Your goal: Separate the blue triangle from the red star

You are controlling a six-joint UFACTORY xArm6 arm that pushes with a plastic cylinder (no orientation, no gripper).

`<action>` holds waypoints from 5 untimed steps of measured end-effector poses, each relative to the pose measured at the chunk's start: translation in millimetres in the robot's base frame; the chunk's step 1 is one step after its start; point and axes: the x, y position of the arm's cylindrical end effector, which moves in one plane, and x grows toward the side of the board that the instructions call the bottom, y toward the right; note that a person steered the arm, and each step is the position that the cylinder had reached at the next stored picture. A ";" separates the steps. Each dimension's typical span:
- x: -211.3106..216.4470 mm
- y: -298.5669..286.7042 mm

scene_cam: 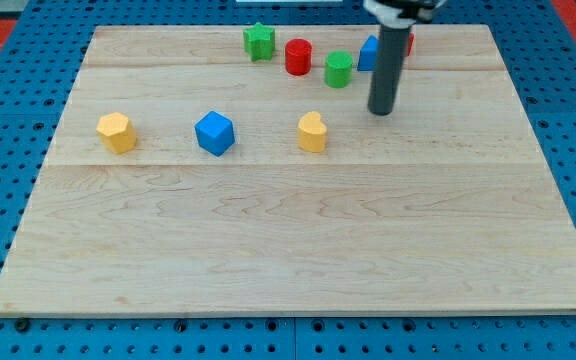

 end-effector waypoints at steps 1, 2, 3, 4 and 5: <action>-22.0 14.8; -38.2 35.7; -41.5 76.1; -86.8 116.0; -128.4 111.3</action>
